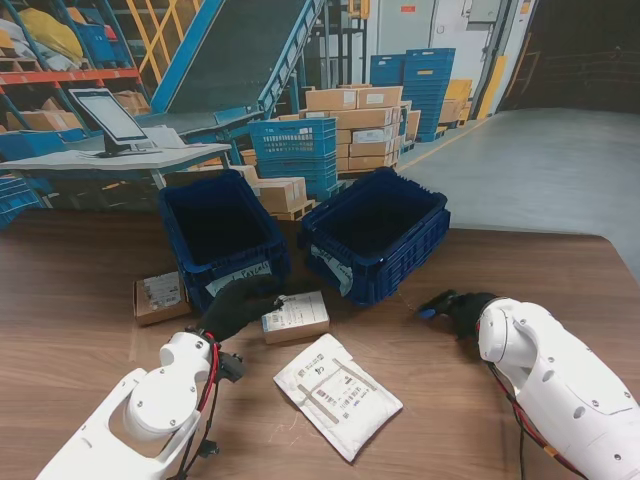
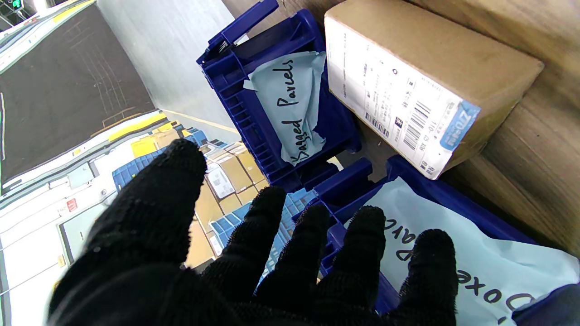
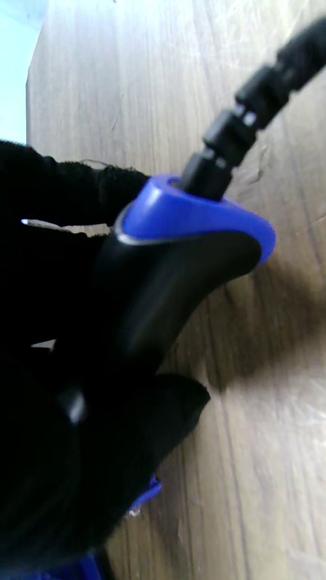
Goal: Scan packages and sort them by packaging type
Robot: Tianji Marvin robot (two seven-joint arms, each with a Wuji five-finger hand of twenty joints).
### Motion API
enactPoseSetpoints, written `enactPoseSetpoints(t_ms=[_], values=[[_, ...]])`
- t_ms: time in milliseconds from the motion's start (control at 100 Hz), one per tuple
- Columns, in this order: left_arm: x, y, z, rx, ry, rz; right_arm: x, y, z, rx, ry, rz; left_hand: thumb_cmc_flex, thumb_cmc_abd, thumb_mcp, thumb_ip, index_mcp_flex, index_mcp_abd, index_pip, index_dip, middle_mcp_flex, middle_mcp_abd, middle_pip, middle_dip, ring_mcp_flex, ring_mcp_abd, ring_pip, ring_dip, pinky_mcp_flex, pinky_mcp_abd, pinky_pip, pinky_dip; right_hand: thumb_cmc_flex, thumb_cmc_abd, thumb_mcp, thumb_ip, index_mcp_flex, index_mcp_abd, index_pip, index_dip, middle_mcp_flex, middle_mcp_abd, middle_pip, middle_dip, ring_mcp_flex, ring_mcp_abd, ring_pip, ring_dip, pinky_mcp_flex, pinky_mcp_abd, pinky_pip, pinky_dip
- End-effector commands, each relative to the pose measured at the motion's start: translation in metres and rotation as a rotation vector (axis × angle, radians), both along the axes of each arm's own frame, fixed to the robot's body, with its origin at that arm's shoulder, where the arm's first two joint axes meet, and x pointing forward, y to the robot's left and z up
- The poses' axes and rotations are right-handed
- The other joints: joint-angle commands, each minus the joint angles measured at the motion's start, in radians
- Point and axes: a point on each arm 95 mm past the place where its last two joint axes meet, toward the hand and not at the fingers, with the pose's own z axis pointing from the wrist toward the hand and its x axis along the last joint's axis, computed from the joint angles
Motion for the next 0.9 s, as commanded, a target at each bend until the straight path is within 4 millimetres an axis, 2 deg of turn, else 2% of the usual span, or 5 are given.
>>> enactPoseSetpoints(t_ms=[0, 140, 470, 730, 890], values=[[-0.001, -0.004, 0.000, -0.006, 0.010, -0.020, 0.000, 0.004, -0.002, 0.008, 0.005, 0.010, -0.016, 0.003, -0.015, 0.024, -0.019, 0.008, -0.015, -0.016, -0.024, 0.001, -0.015, -0.009, -0.030, 0.014, -0.022, -0.012, -0.003, -0.023, -0.024, 0.009, 0.098, 0.037, 0.071, -0.013, 0.037, -0.066, 0.036, 0.008, 0.024, -0.016, 0.038, 0.018, 0.051, -0.040, 0.077, 0.040, 0.022, -0.008, 0.057, 0.029], [-0.001, -0.005, 0.000, -0.006, 0.012, -0.022, 0.003, 0.004, 0.000, 0.011, -0.001, 0.021, -0.015, 0.006, -0.017, 0.025, -0.020, 0.009, -0.016, -0.016, -0.023, 0.002, -0.015, -0.009, -0.030, 0.013, -0.022, -0.012, -0.003, -0.023, -0.024, 0.010, 0.073, 0.028, 0.082, -0.008, 0.032, -0.061, 0.056, 0.005, 0.038, -0.011, 0.077, 0.046, 0.097, -0.080, 0.167, 0.085, 0.071, -0.033, 0.130, 0.065], [-0.002, -0.005, -0.001, -0.008, 0.017, -0.023, 0.006, 0.005, 0.010, 0.024, -0.073, 0.037, -0.010, 0.012, -0.021, 0.027, -0.019, 0.010, -0.015, -0.016, -0.022, 0.002, -0.015, -0.009, -0.028, 0.013, -0.021, -0.012, -0.002, -0.024, -0.022, 0.011, 0.015, -0.043, 0.175, 0.011, 0.057, -0.073, 0.079, 0.000, 0.119, -0.036, 0.196, 0.139, 0.235, -0.202, 0.384, 0.149, 0.211, -0.090, 0.279, 0.132], [-0.002, -0.006, -0.002, -0.011, 0.019, -0.029, -0.001, 0.014, 0.028, 0.037, -0.139, 0.044, -0.005, 0.017, -0.024, 0.029, -0.018, 0.011, -0.015, -0.016, -0.021, 0.002, -0.014, -0.008, -0.027, 0.012, -0.020, -0.011, -0.002, -0.024, -0.020, 0.012, -0.002, -0.062, 0.212, 0.020, 0.061, -0.065, 0.083, 0.005, 0.163, -0.067, 0.230, 0.169, 0.295, -0.245, 0.435, 0.148, 0.282, -0.113, 0.323, 0.142], [-0.003, -0.008, -0.003, -0.012, 0.021, -0.040, -0.011, 0.021, 0.044, 0.060, -0.174, 0.050, -0.004, 0.019, -0.027, 0.030, -0.017, 0.009, -0.014, -0.016, -0.018, 0.003, -0.014, -0.007, -0.024, 0.011, -0.019, -0.010, -0.001, -0.025, -0.019, 0.012, -0.006, -0.065, 0.221, 0.025, 0.056, -0.057, 0.090, 0.008, 0.169, -0.070, 0.237, 0.175, 0.310, -0.258, 0.443, 0.146, 0.304, -0.119, 0.331, 0.142]])
